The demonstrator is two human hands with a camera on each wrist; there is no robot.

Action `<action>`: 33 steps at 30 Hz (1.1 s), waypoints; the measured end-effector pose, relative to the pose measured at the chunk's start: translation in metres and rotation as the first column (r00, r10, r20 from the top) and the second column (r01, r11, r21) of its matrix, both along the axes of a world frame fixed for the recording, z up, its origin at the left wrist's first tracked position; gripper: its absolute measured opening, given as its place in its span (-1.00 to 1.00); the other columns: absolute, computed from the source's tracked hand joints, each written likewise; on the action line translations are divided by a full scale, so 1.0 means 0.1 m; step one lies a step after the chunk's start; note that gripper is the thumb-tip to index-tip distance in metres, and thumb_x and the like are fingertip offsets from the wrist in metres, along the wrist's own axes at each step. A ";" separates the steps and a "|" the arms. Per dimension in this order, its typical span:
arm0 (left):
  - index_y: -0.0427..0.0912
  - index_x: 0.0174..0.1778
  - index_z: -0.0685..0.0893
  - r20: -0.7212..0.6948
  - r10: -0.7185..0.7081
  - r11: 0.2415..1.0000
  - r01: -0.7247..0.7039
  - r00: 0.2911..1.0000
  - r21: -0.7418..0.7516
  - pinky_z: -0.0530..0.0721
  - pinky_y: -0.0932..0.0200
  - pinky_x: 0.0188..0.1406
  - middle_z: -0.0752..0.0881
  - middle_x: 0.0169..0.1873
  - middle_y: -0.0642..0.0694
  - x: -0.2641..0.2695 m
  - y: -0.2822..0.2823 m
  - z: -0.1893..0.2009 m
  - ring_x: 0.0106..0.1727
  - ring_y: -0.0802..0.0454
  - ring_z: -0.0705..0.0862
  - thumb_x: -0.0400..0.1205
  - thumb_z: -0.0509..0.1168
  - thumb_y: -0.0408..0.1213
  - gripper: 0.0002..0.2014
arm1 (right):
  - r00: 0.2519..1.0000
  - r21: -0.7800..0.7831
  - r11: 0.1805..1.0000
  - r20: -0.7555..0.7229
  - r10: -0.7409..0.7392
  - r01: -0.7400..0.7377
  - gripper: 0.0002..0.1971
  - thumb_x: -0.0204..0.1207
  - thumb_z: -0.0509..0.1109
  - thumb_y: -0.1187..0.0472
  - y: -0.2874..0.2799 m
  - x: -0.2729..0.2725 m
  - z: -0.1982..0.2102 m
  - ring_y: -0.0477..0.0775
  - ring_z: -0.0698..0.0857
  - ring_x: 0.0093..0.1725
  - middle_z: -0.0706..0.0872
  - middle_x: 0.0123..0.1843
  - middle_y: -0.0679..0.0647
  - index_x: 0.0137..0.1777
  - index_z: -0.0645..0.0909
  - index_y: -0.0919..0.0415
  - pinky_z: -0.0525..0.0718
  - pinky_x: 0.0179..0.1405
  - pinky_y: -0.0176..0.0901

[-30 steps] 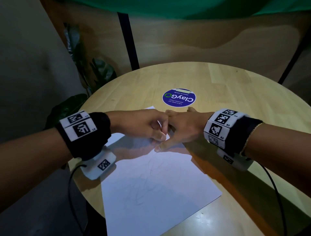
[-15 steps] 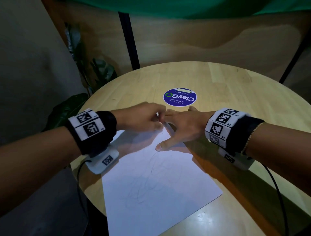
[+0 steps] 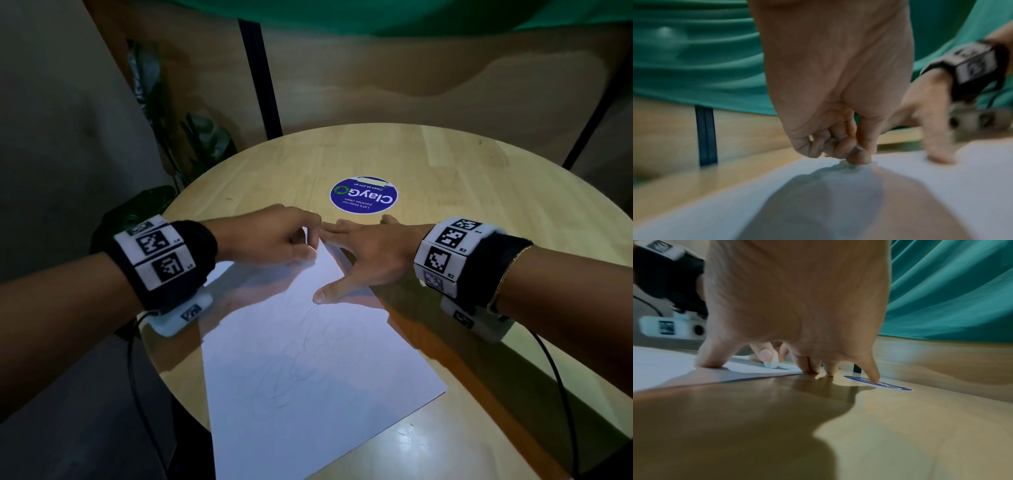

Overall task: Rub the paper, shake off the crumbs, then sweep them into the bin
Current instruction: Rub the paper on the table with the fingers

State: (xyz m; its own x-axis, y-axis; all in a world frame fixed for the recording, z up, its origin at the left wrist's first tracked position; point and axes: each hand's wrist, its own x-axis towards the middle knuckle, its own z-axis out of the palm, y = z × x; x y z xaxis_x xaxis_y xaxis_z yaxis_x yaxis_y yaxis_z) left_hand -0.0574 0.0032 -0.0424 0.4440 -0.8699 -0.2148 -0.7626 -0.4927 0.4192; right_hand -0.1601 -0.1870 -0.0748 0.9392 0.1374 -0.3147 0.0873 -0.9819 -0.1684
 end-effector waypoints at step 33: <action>-0.02 0.05 0.74 0.099 0.007 0.998 -0.013 0.995 0.066 0.64 0.13 -0.06 0.87 -0.14 0.10 0.00 0.11 0.09 -0.16 0.25 0.75 0.79 0.43 -0.19 -0.97 | 1.000 -0.074 0.997 -0.020 -0.005 0.004 0.29 0.19 0.17 -0.86 0.05 -0.01 0.07 0.19 0.30 0.78 0.25 0.84 -0.09 0.78 0.21 0.02 0.13 0.69 0.54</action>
State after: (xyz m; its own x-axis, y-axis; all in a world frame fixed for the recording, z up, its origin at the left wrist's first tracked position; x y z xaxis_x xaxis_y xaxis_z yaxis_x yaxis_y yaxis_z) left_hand -0.0571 0.0145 -0.0337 0.4745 -0.8506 -0.2266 -0.7933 -0.5248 0.3087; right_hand -0.1615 -0.1818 -0.0676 0.9330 0.1091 -0.3428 0.0802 -0.9920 -0.0973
